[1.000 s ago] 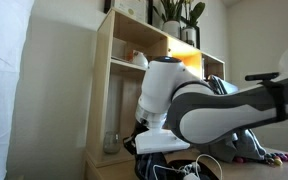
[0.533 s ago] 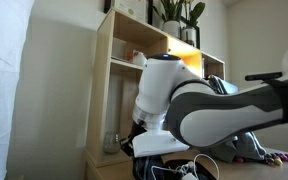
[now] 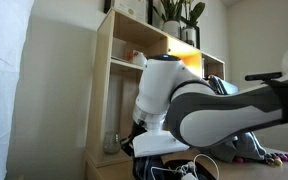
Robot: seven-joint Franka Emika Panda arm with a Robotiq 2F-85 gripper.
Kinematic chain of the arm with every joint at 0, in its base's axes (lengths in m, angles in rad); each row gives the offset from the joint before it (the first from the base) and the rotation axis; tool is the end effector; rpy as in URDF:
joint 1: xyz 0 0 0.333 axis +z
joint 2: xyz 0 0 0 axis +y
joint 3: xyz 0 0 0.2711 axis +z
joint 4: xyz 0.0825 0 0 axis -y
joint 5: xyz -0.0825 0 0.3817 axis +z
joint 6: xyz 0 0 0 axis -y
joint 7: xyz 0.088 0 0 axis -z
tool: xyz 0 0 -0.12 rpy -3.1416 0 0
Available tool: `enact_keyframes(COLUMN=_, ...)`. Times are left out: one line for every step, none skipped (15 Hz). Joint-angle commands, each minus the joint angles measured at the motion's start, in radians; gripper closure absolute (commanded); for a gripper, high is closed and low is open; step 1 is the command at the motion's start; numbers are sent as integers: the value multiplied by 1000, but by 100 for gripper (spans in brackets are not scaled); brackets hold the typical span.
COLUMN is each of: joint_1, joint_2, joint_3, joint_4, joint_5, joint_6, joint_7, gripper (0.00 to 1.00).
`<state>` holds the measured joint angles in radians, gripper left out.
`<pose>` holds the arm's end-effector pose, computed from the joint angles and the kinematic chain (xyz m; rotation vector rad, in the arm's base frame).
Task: Move the portable bag slightly to the left and close it
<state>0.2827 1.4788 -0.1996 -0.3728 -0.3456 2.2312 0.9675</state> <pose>0.7785 0.1640 0.1800 2.7265 -0.6983 0.8541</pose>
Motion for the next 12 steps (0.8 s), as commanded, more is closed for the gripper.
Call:
enact_keyframes(joint_1=-1, joint_2=0, joint_3=-36, joint_4=26, joint_5=23, joint_6=-4, joint_7=2, gripper=99)
enact_keyframes(joint_1=-2, joint_2=-16, joint_3=-39, joint_4=4, joint_5=25, joint_6=9, joint_7=5, gripper=99)
enact_keyframes(joint_1=-5, joint_2=-18, joint_3=-43, joint_4=6, joint_5=26, joint_6=8, joint_7=9, gripper=99)
enact_keyframes(joint_1=-10, joint_2=-21, joint_3=-43, joint_4=7, joint_5=30, joint_6=10, joint_7=5, gripper=99)
enact_keyframes(joint_1=-14, joint_2=-24, joint_3=-47, joint_4=7, joint_5=32, joint_6=10, joint_7=12, gripper=99)
enact_keyframes(joint_1=-19, joint_2=-28, joint_3=-47, joint_4=8, joint_5=36, joint_6=10, joint_7=13, gripper=99)
enact_keyframes(joint_1=-25, joint_2=-33, joint_3=-49, joint_4=8, joint_5=39, joint_6=10, joint_7=13, gripper=99)
enact_keyframes(joint_1=-31, joint_2=-37, joint_3=-48, joint_4=8, joint_5=44, joint_6=12, joint_7=14, gripper=99)
enact_keyframes(joint_1=-38, joint_2=-41, joint_3=-48, joint_4=9, joint_5=46, joint_6=14, joint_7=15, gripper=99)
enact_keyframes(joint_1=-44, joint_2=-43, joint_3=-46, joint_4=10, joint_5=51, joint_6=19, joint_7=14, gripper=99)
enact_keyframes(joint_1=-50, joint_2=-47, joint_3=-46, joint_4=10, joint_5=54, joint_6=22, joint_7=13, gripper=99)
enact_keyframes(joint_1=-55, joint_2=-47, joint_3=-44, joint_4=11, joint_5=58, joint_6=29, joint_7=5, gripper=99)
